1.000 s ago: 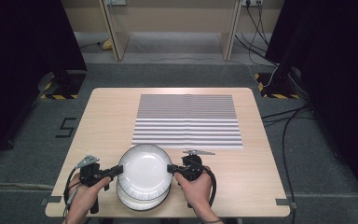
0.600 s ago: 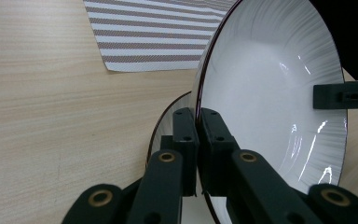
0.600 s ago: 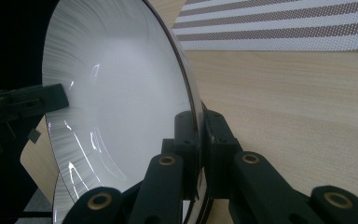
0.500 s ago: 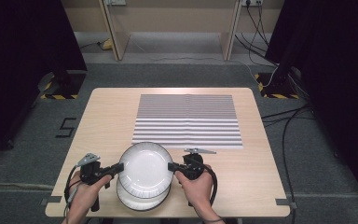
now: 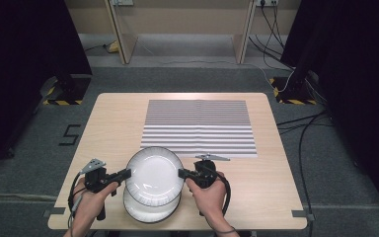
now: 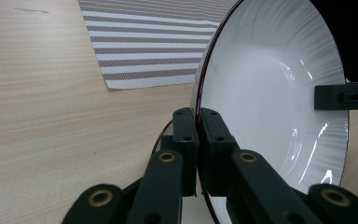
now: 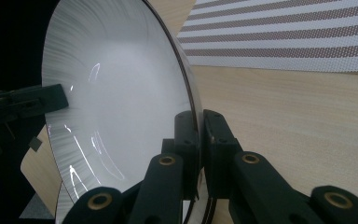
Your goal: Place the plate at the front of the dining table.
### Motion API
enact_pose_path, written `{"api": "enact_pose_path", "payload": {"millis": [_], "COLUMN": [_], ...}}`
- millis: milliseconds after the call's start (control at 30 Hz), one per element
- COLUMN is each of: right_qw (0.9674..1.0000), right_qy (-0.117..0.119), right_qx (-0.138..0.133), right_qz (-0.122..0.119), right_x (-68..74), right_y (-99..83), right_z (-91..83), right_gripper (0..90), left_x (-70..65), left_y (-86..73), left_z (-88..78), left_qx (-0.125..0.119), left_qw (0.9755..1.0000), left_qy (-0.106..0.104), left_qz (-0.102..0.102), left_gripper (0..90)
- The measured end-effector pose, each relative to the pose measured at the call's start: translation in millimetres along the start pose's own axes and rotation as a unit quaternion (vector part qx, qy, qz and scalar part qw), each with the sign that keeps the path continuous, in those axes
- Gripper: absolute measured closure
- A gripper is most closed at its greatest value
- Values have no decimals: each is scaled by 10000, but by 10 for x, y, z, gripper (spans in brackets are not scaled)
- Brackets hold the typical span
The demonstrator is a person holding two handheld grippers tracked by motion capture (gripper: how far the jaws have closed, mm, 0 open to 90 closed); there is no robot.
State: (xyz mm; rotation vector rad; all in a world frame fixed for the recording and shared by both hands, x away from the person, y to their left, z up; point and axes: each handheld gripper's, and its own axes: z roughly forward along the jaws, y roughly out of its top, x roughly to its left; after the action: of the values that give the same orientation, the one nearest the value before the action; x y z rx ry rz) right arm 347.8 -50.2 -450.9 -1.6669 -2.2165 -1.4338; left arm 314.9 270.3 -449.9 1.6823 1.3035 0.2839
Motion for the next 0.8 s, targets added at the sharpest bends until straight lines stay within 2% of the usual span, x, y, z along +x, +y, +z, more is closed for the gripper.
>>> {"api": "enact_pose_path", "payload": {"millis": [533, 800], "right_qw": [9997, 9993], "right_qy": [-85, -143], "right_qx": [-214, -299], "right_qz": [-127, -185], "right_x": [-19, -27], "right_y": [71, 107], "right_z": [-40, -54], "right_gripper": [856, 856], "left_x": [-31, -38], "left_y": [82, 109], "left_z": [69, 109], "left_qx": [-191, -235], "left_qw": [9997, 9996], "left_qy": [13, 22], "left_qz": [170, 182], "left_gripper": [853, 851]}}
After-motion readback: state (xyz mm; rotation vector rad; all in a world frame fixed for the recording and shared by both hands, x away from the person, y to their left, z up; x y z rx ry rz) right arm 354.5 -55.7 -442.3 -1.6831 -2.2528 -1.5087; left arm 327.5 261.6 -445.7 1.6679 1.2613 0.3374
